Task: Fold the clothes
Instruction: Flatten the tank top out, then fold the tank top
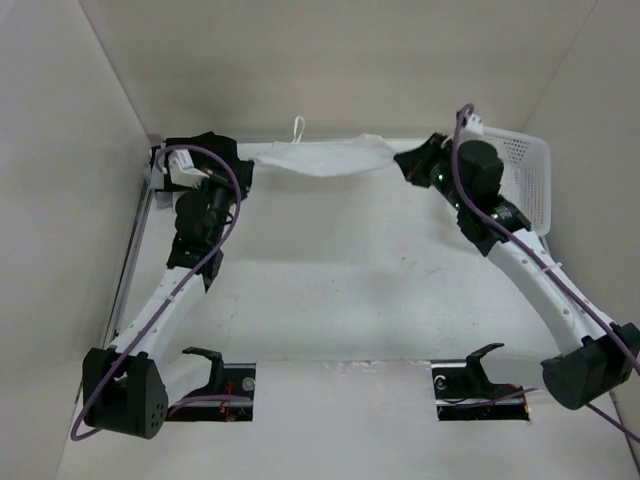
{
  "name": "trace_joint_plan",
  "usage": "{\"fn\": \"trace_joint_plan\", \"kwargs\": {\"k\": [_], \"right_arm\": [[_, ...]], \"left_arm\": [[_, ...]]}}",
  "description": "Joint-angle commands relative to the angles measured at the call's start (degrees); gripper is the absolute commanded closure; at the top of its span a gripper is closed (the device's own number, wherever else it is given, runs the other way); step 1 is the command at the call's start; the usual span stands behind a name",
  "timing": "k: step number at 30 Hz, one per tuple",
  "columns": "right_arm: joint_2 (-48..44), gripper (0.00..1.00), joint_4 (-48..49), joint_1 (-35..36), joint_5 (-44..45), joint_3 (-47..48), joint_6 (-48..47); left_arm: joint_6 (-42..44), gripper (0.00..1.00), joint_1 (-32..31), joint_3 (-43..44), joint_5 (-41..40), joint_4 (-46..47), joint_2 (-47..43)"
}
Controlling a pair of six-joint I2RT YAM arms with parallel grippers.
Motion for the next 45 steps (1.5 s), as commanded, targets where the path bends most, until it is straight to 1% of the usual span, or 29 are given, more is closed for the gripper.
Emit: {"fn": "trace_joint_plan", "kwargs": {"k": [1,5,7,10,12,14,16,18,19,21,22,23,26,29,33,38,41,45], "right_arm": [[-0.9,0.97,4.0,0.5,-0.6,-12.5,4.2],[-5.3,0.98,9.8,1.7,0.5,-31.0,8.7],[-8.0,0.98,11.3,2.6,1.1,-39.6,10.5],[-14.2,0.99,10.9,6.3,1.8,-50.2,12.4],[-20.8,0.99,7.4,9.7,2.5,-55.8,14.8],[-28.4,0.99,2.5,14.0,2.9,-58.8,18.3],[-33.5,0.99,-1.3,19.4,3.4,-58.5,21.1],[-36.6,0.99,-6.9,23.7,7.2,-56.5,22.3],[-37.2,0.98,-9.5,24.3,9.3,-55.2,22.4],[-36.2,0.98,-12.6,24.5,12.1,-52.6,21.6],[-34.9,0.98,-12.5,24.6,12.4,-51.5,20.4],[-33.2,0.98,-11.6,23.6,12.1,-50.4,18.9],[-26.7,0.98,-7.3,19.0,10.3,-46.7,14.7],[-21.1,0.98,-2.9,13.8,8.9,-44.0,12.1],[-16.4,0.98,0.1,7.8,6.4,-41.4,10.1],[-9.3,0.98,3.7,0.5,3.9,-39.1,9.1],[-4.5,0.98,6.9,-2.4,3.1,-37.4,9.5],[4.6,0.98,10.3,-5.4,2.6,-32.7,9.8]], "left_arm": [[-1.4,0.96,-0.8,-11.4,0.9,4.8,-0.2],[-3.1,0.96,-1.9,-27.2,2.2,9.5,-1.8],[-3.6,0.96,-2.6,-34.1,3.3,9.5,-4.1],[-5.6,0.96,-2.9,-42.4,5.7,6.0,-13.2],[-7.3,0.96,-2.2,-45.3,8.1,-0.7,-22.9],[-9.0,0.96,-3.1,-46.5,9.5,-9.1,-34.3],[-10.2,0.96,-4.0,-46.5,9.6,-17.8,-43.9],[-10.8,0.96,-5.4,-45.6,8.2,-27.3,-53.3],[-10.9,0.96,-5.7,-44.6,6.5,-31.7,-56.9],[-10.2,0.95,-6.0,-42.4,3.3,-35.9,-59.3],[-9.4,0.95,-5.9,-41.3,1.7,-35.6,-57.9],[-8.4,0.94,-5.5,-39.9,0.6,-34.4,-54.6],[-6.0,0.94,-4.8,-35.7,1.4,-25.2,-38.7],[-5.4,0.94,-5.9,-32.8,1.4,-14.1,-24.1],[-3.7,0.94,-5.1,-26.8,1.2,-5.3,-9.3],[-3.2,0.94,-4.0,-20.0,1.0,1.4,6.3],[-3.6,0.95,-3.6,-16.3,0.7,4.6,13.0],[-4.1,0.95,-3.4,-11.6,-0.6,8.5,21.5]]}}
